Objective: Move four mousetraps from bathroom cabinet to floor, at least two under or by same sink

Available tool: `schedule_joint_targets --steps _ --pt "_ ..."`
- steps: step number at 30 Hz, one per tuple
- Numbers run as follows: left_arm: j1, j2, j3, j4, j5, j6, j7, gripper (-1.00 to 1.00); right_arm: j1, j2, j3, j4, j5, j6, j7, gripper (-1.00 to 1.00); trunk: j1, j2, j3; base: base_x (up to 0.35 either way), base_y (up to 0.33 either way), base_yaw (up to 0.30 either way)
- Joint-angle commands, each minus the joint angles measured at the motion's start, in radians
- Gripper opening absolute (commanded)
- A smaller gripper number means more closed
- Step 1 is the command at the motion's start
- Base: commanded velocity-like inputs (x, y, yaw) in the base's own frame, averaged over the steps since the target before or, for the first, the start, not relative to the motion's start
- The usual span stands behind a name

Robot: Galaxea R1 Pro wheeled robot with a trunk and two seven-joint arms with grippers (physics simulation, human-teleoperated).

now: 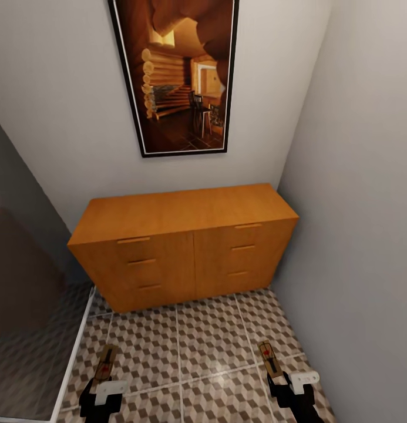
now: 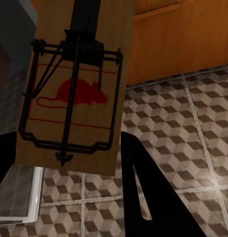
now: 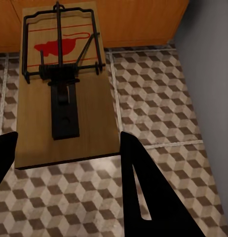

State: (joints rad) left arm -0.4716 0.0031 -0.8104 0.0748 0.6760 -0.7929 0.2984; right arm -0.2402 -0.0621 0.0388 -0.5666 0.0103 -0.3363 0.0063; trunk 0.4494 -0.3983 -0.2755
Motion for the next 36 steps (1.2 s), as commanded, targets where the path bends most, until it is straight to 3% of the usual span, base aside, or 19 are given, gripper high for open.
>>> schedule_joint_targets --steps 1,36 --pt "-0.001 -0.001 -0.006 0.002 -0.009 0.000 0.015 -1.00 -0.001 -0.001 0.002 0.001 -0.003 -0.003 0.001 -1.00 0.001 -0.002 0.000 0.000 0.000 0.000" --pt "-0.001 -0.002 -0.006 0.002 -0.009 0.001 0.015 -1.00 -0.001 -0.001 0.001 0.020 -0.003 -0.004 0.001 -1.00 0.001 -0.002 0.057 0.000 0.000 0.000"
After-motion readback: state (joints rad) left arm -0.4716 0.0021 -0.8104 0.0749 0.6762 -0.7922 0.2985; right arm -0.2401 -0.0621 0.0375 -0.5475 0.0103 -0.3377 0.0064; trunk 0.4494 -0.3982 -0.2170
